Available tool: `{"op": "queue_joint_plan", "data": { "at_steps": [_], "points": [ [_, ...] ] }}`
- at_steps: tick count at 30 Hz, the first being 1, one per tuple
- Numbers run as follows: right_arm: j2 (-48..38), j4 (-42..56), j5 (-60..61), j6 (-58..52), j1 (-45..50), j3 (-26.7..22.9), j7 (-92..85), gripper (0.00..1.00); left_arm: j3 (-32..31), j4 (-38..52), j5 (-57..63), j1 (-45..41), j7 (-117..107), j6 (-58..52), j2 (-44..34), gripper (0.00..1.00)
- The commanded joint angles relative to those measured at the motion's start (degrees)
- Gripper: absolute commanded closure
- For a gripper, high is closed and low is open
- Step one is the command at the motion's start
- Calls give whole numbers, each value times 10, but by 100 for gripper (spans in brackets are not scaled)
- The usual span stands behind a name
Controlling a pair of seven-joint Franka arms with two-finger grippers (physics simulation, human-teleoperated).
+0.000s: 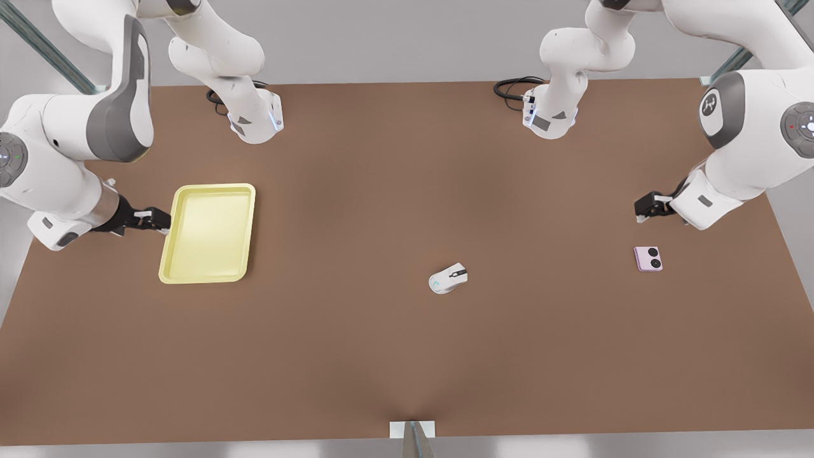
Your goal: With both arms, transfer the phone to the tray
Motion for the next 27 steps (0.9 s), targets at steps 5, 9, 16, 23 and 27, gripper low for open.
{"op": "queue_joint_plan", "data": {
  "at_steps": [5,9,16,23,27],
  "points": [
    [10,24,-8,49,4,0,-9,0,16,-70,-5,1,17,89,24,0],
    [61,65,-18,23,-6,-2,-40,0,73,-248,-7,1,122,295,5,0],
    [47,45,-12,10,-14,8,-10,0,132,-323,-80,9,285,438,56,0],
    [47,39,-13,11,-13,8,20,0,132,-348,-83,77,287,512,133,0],
    [52,46,-8,10,-13,0,16,0,130,-348,-90,113,313,538,169,0]
  ]
}}
